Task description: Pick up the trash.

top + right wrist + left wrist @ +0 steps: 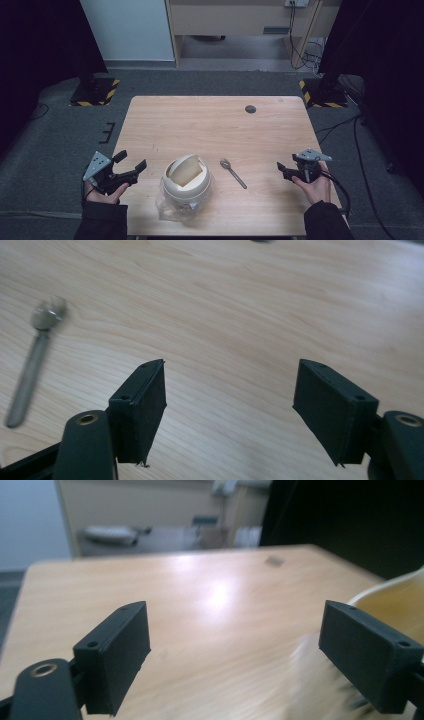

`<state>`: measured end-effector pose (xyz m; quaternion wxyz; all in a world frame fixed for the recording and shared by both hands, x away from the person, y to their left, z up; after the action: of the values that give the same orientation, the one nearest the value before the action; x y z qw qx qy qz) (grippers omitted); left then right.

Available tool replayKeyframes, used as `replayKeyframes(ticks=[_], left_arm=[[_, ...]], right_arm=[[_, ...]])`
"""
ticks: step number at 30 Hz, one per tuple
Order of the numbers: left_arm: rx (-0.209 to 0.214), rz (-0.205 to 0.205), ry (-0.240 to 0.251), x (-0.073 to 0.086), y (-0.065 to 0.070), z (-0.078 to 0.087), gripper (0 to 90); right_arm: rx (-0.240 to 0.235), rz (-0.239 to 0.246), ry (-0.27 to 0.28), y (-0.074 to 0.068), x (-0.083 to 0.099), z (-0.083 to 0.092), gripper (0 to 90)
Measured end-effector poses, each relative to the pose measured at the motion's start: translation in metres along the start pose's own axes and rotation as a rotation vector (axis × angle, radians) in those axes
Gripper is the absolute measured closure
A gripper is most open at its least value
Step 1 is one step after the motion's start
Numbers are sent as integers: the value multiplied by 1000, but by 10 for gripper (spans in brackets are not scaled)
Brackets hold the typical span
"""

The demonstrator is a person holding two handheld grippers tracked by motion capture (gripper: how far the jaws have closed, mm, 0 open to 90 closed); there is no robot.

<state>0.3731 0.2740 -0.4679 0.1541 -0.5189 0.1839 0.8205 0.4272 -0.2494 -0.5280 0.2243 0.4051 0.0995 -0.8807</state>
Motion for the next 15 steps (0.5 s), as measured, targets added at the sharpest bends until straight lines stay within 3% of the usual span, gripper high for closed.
replayKeyframes(ticks=[3,12,15], left_arm=[[-43,10,-87,22,-13,-11,146],[-33,13,-249,49,-16,-29,186],[-32,16,-267,52,-18,-31,192]], right_arm=[[-25,27,28,-16,-16,1,313],[-123,91,48,-64,-50,-4,355],[-167,104,47,-85,-59,-10,379]])
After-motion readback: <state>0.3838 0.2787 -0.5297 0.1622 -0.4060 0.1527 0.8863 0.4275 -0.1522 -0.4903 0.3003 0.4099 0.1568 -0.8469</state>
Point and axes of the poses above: each handheld gripper's, and its own axes: z roughly backward along the jaws, x roughly out of its underside, y roughly to its right, the point moved 7 cm from there along -z, roughly forward along the jaws, and after that the axes turned 5 degrees about -y, right-handed, at the moved point
